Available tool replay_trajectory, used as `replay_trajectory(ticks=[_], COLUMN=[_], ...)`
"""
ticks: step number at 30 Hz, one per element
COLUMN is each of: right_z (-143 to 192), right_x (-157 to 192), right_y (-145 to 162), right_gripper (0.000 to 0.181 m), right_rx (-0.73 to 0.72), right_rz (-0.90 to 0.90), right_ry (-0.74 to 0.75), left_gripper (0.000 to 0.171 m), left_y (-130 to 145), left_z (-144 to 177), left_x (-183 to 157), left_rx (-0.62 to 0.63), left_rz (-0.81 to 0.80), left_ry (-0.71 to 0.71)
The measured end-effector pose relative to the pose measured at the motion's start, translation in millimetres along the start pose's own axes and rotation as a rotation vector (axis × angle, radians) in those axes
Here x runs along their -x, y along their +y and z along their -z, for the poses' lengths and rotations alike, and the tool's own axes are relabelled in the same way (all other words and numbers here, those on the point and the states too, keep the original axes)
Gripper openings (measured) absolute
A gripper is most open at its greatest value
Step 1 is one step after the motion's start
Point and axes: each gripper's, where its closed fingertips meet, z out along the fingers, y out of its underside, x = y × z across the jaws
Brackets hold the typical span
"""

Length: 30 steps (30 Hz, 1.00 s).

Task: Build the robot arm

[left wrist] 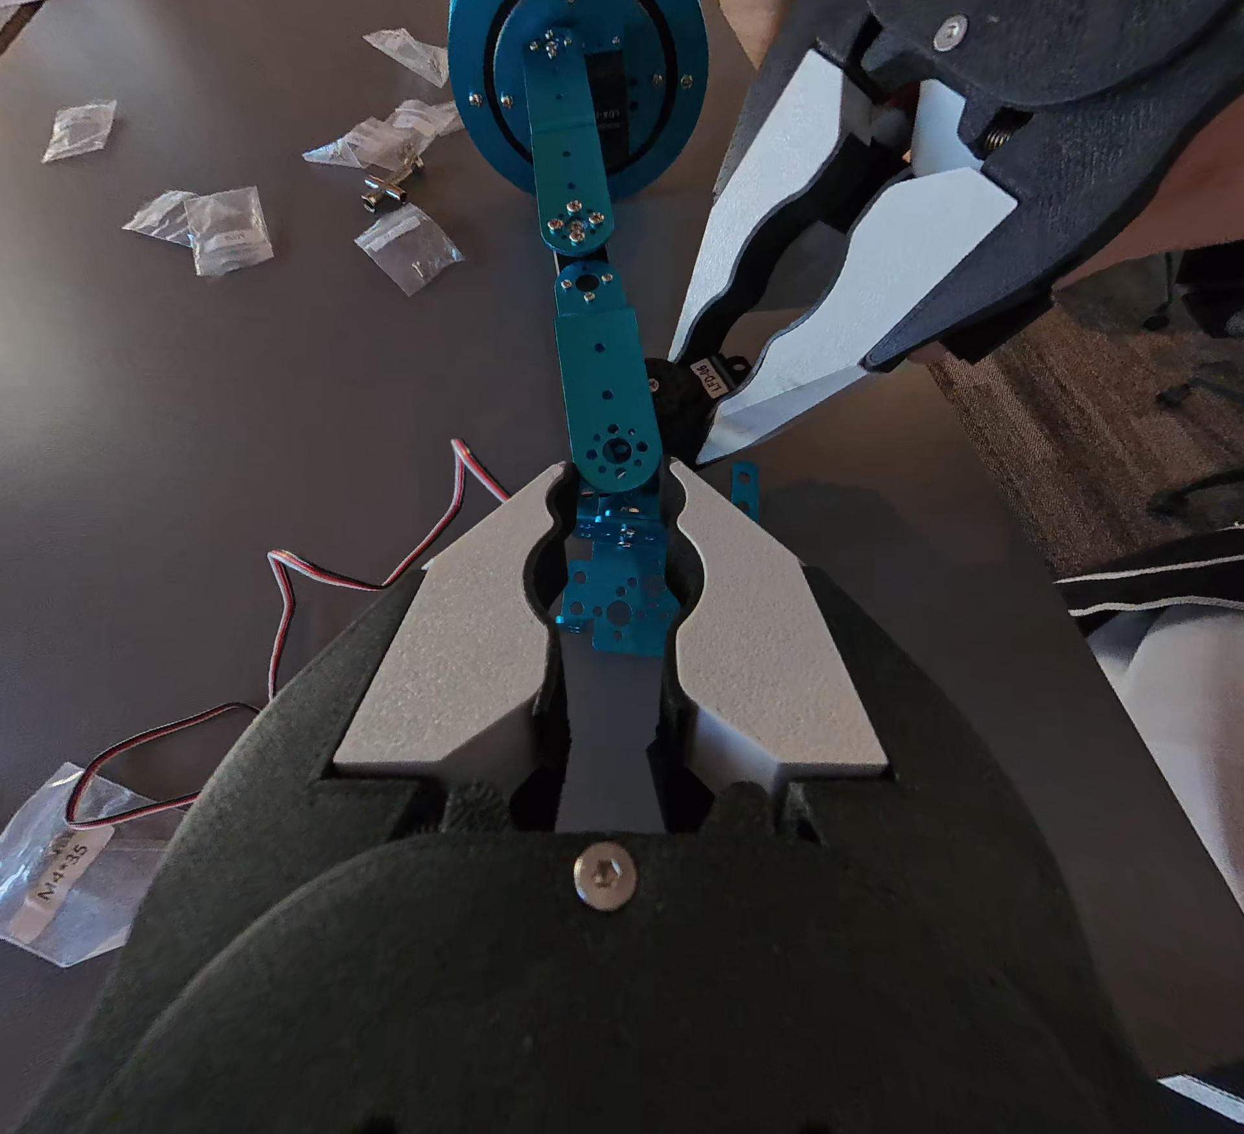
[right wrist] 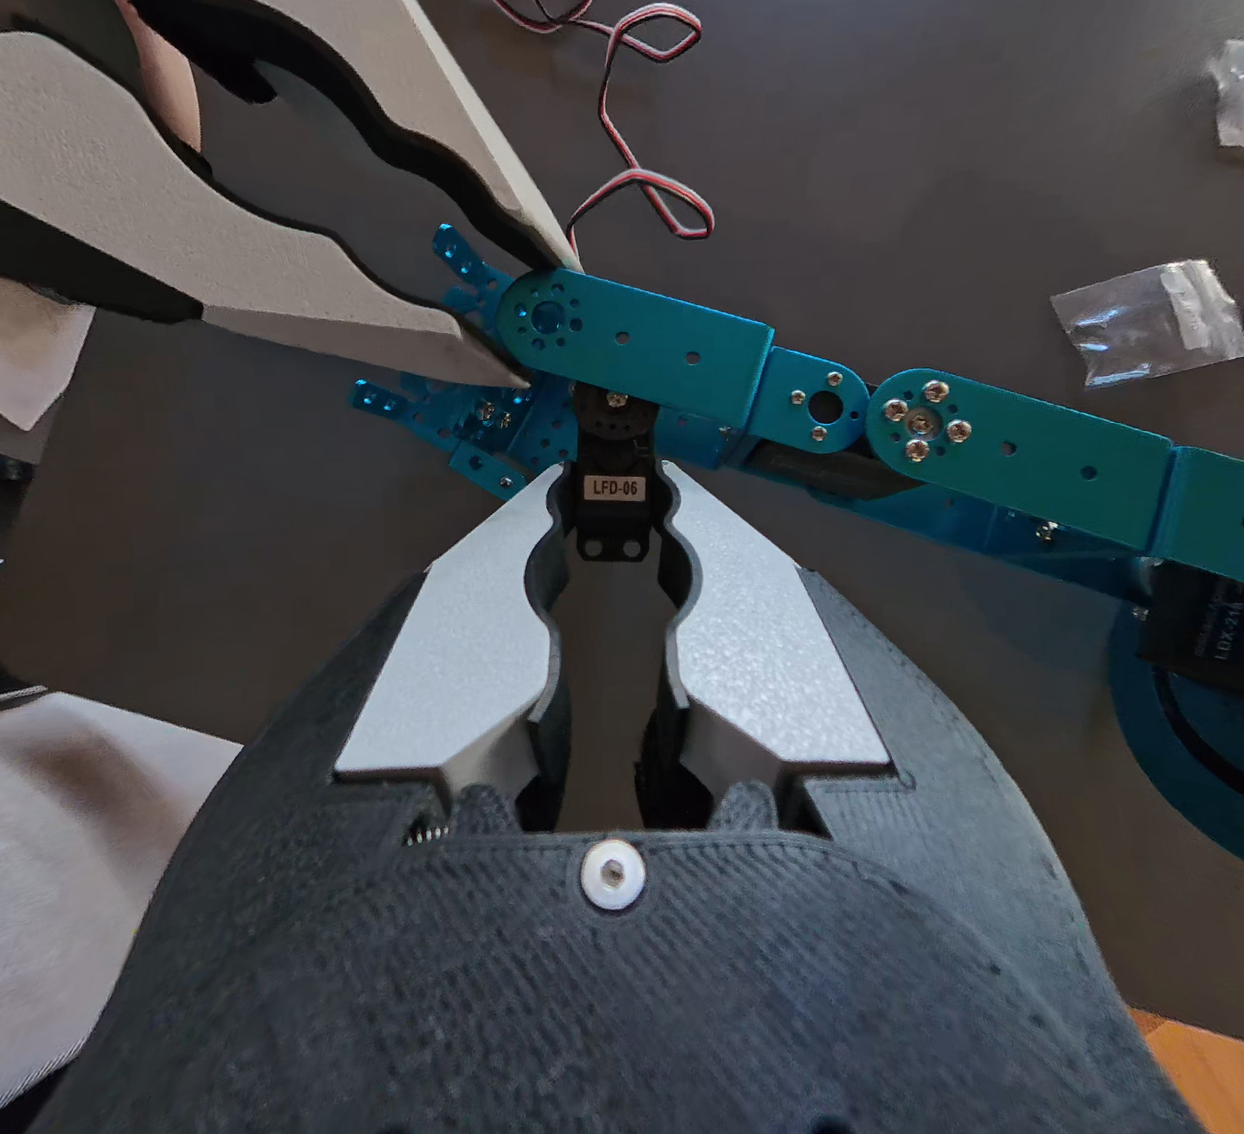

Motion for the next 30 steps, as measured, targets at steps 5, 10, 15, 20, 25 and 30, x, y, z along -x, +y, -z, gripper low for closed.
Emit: replay_trajectory(ticks=[5, 10, 15, 20, 25, 30], right_z=[2, 0, -4, -7, -7, -6], right_x=[-2, -1, 0, 0, 0, -1], right_y=[-4, -4, 0, 1, 2, 2], right_gripper=[0.020, 0.020, 0.021, 0.021, 0.020, 0.020], right_rx=[-0.059, -0.070, -0.054, -0.076, -0.089, -0.090], right_rz=[0.002, -0.017, -0.023, -0.046, -0.088, -0.106], right_ry=[0.033, 0.052, 0.068, 0.065, 0.039, 0.023], left_gripper=[0.022, 0.022, 0.022, 0.022, 0.029, 0.060], left_y=[-5, -3, 4, 7, 5, 21], left_z=[1, 0, -2, -2, 2, 12], left_x=[0, -1, -3, -3, -3, -5], left_rx=[-0.030, -0.036, -0.034, -0.048, -0.066, -0.008], left_rz=[0.015, 0.007, 0.019, 0.037, 0.045, 0.095], left_ry=[-0.005, -0.013, -0.014, -0.013, 0.004, 0.038])
